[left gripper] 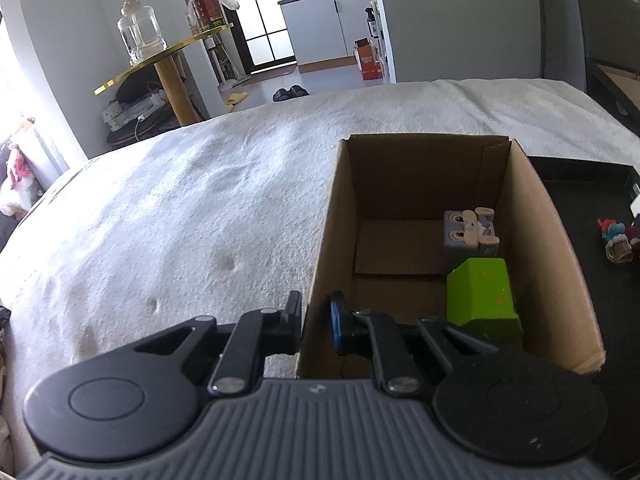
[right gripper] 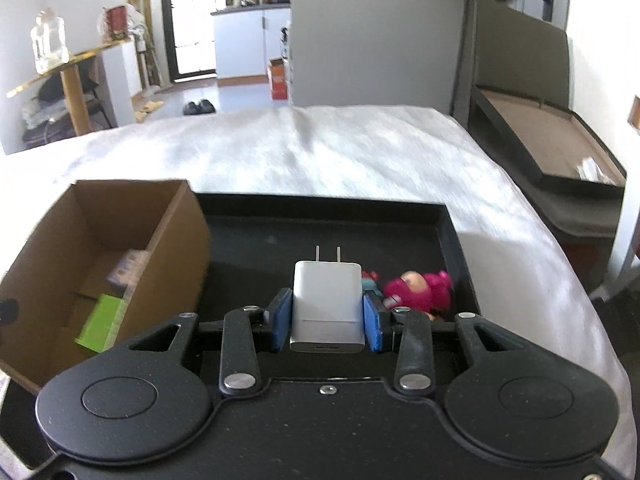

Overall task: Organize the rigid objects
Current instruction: 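Carry the white block into the box and open the right gripper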

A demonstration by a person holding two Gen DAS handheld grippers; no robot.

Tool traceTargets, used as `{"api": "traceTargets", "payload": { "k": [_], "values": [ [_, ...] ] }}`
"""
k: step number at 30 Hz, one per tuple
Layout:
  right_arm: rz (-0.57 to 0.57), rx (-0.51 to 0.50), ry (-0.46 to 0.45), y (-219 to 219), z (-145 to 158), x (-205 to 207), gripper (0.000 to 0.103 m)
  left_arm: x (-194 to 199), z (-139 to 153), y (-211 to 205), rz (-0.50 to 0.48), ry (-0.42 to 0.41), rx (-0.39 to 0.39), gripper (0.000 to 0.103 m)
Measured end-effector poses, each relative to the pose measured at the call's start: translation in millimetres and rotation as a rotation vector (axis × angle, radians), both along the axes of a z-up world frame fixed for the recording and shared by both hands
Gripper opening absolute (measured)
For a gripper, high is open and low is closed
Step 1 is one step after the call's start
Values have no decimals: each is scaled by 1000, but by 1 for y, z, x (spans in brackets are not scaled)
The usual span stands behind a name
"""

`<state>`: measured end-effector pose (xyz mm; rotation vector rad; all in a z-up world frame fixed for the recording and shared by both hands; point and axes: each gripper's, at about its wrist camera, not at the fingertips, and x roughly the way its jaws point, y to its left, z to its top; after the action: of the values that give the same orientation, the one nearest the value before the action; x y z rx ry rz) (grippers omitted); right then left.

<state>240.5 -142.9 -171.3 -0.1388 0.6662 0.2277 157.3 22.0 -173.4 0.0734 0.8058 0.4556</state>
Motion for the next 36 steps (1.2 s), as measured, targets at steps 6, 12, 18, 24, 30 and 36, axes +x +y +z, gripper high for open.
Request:
{"api": "traceTargets", "payload": {
  "k": [6,12,18,24,30,36],
  "values": [
    [43,16,-30,16,12,-5,37,-2,2,4,-1,-18,-27,12],
    [95,0,-84,39,21,-19,37,-6,2,8,-8,-38,-51,12],
    [158,14,-85,60,24,-27,37,-9,3,12,-14,-53,-70,11],
    [229,54,-50,81,28,-32,37,-11,4,16,-13,-71,-100,11],
    [284,21,-46,103,24,-36,37,-11,4,21,-19,-81,-131,11],
    [311,-2,-53,111,23,-40,37,-14,3,24,-20,-95,-157,10]
  ]
}}
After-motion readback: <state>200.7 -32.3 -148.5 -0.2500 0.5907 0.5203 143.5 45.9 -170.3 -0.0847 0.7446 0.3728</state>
